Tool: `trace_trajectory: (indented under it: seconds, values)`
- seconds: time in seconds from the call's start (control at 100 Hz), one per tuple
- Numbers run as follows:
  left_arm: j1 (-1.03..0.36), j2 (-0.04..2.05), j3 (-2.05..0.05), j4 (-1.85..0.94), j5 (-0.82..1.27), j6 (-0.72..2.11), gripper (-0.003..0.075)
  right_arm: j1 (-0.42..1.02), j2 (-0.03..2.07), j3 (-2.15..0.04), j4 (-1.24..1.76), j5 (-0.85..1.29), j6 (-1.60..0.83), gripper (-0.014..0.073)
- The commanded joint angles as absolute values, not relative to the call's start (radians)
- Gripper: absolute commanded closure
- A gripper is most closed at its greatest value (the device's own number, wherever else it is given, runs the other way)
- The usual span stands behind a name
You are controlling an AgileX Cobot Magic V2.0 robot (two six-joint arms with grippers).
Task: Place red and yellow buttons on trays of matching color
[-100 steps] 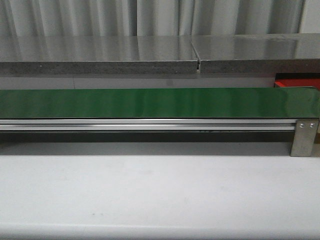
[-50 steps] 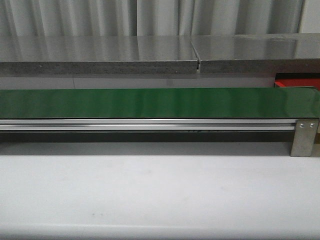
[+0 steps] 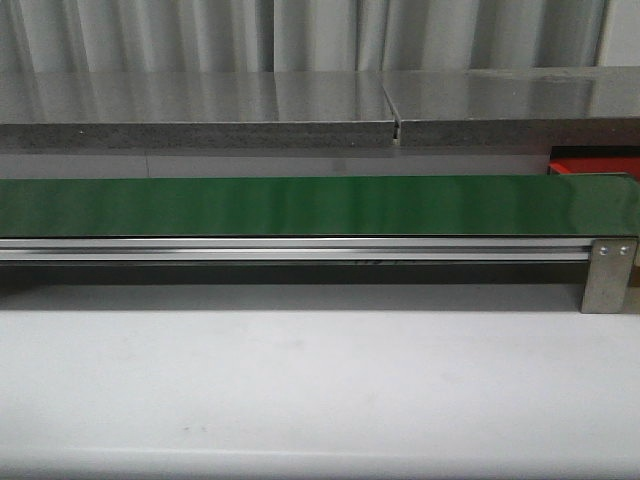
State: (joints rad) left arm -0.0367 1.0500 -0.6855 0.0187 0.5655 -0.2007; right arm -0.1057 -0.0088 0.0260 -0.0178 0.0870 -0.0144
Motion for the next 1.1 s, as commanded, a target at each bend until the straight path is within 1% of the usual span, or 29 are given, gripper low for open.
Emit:
trace_trajectory:
  seconds: [0.0, 0.28, 0.42, 0.51, 0.65, 0.83, 1.09]
  values:
    - [0.025, 1.038, -0.731, 0.015, 0.525, -0.258, 0.01, -0.11, 0.005, 0.004, -0.025, 0.006, -0.014, 0.0712]
    - [0.383, 1.038, -0.773, -0.1, 0.525, -0.258, 0.01, -0.11, 0.005, 0.004, -0.025, 0.006, -0.014, 0.0712]
    - [0.476, 1.084, -0.794, -0.109, 0.523, -0.258, 0.01, -0.11, 0.005, 0.004, -0.025, 0.006, -0.014, 0.0712]
    - [0.5, 1.153, -0.825, -0.109, 0.538, -0.258, 0.01, -0.11, 0.005, 0.004, -0.025, 0.006, -0.014, 0.0712]
    - [0.5, 1.29, -0.911, -0.107, 0.571, -0.258, 0.01, -0.11, 0.005, 0.004, -0.025, 0.006, -0.014, 0.0712]
    - [0.5, 1.462, -1.037, -0.107, 0.68, -0.258, 0.01, -0.11, 0.005, 0.004, -0.025, 0.006, -0.014, 0.0712]
    - [0.5, 1.556, -1.13, -0.1, 0.684, -0.258, 0.01, -0.11, 0.005, 0.004, -0.025, 0.006, -0.014, 0.0712]
